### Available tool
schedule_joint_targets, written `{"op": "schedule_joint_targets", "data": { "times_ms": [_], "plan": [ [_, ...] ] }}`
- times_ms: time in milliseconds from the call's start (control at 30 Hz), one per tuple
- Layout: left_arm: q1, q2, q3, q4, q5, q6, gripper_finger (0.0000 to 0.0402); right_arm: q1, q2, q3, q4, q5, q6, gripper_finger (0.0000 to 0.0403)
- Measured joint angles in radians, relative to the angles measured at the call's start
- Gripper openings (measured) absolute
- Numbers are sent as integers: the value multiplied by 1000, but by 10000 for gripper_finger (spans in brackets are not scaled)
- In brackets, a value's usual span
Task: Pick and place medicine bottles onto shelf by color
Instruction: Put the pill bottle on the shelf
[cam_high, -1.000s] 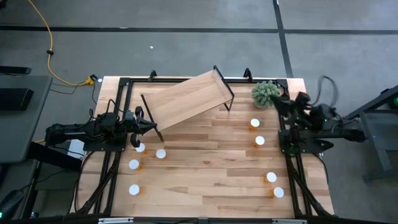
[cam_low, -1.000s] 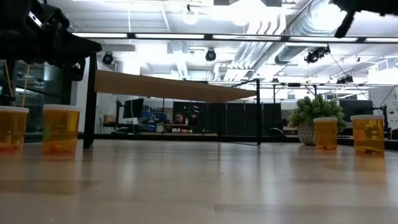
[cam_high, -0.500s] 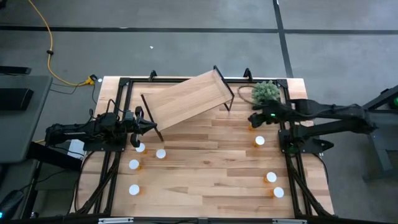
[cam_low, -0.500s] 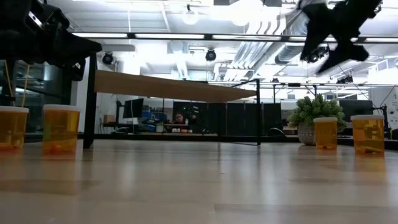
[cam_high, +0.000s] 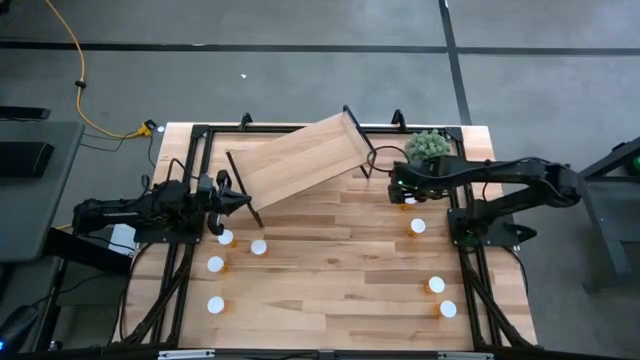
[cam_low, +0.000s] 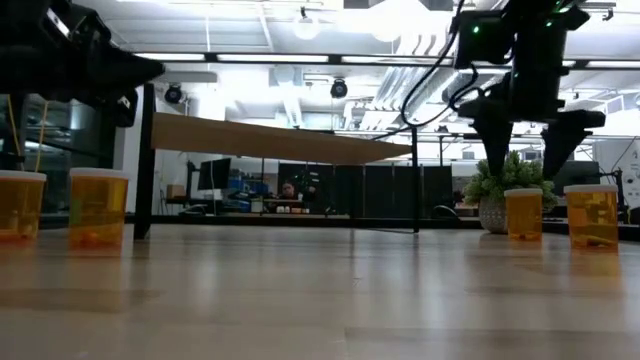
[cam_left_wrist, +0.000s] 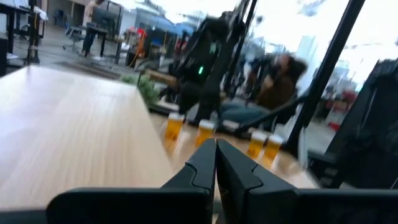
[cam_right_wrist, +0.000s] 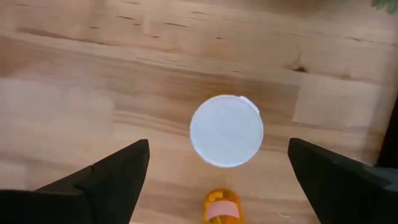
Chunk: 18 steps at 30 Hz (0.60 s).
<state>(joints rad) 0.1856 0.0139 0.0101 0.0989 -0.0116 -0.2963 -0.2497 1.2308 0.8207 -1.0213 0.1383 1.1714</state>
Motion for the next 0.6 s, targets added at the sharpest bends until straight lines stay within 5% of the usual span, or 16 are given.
{"op": "schedule_joint_targets", "data": {
  "times_ms": [600],
  "plan": [
    [0, -1, 1, 58, 0, -70, 3, -116, 189, -1, 75, -62, -122, 357]
  ]
}}
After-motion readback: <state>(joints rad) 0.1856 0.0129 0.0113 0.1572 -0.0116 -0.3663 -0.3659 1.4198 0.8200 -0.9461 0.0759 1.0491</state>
